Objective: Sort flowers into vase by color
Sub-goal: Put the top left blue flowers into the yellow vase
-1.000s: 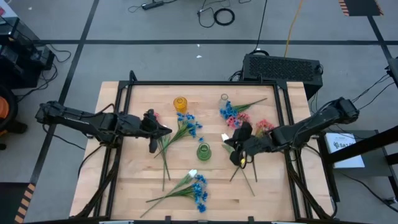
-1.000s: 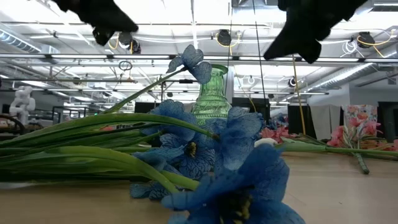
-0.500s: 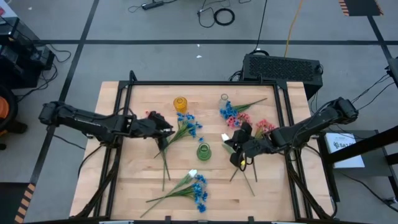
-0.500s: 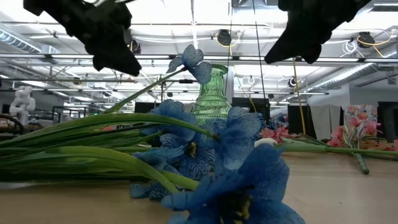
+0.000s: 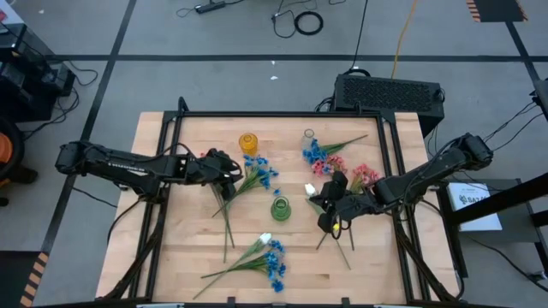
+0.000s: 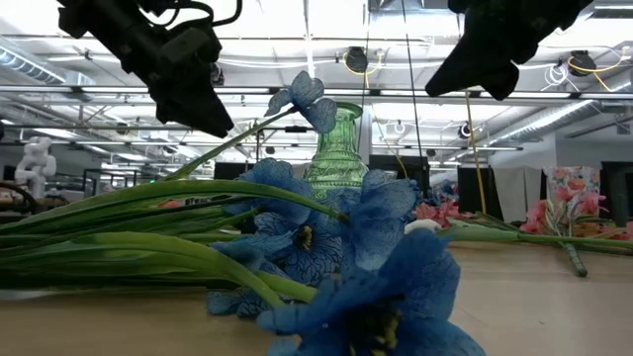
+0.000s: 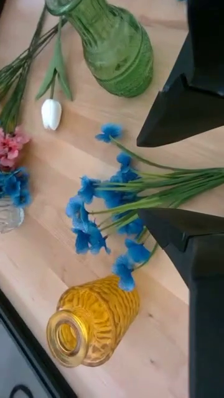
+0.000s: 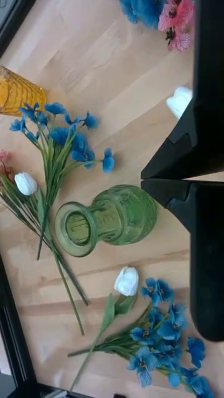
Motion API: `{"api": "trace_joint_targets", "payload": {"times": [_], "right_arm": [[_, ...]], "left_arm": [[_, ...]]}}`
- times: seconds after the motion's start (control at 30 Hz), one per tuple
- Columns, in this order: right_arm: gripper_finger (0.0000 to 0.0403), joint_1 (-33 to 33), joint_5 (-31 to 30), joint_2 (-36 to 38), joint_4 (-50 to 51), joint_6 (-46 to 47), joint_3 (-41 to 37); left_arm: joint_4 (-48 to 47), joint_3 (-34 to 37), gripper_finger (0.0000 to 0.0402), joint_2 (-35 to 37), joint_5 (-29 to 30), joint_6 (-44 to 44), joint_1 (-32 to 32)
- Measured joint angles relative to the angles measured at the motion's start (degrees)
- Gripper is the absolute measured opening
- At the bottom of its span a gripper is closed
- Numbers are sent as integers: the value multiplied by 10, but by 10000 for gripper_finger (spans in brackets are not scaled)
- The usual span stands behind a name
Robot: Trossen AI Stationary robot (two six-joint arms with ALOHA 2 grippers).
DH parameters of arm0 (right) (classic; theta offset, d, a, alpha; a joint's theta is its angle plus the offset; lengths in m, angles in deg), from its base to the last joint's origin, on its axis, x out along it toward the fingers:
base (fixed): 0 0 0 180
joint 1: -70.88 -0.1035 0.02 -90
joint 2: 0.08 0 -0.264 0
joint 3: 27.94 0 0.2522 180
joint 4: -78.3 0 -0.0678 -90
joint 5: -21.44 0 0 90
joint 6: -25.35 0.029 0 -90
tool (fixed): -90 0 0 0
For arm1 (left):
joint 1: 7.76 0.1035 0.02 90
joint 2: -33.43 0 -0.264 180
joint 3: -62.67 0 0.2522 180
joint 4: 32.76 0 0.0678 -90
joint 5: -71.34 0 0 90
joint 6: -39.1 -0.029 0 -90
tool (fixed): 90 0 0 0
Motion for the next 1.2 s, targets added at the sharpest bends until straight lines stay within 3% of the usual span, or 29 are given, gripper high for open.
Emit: {"api": "trace_joint_targets", "payload": {"times": [0.3,0.57,0.87,1.2], "right_arm": [[0,17,-13,0,1,-7,0],[0,24,-13,0,0,-34,0],[0,52,-12,0,0,-48,0],[0,54,-11,0,1,-47,0]], "left_arm": [[-73,0,178,0,-2,78,-5],[-71,0,182,-33,-2,97,-24],[-24,0,262,-138,-2,102,-40],[-6,0,338,-181,29,102,-40]]}}
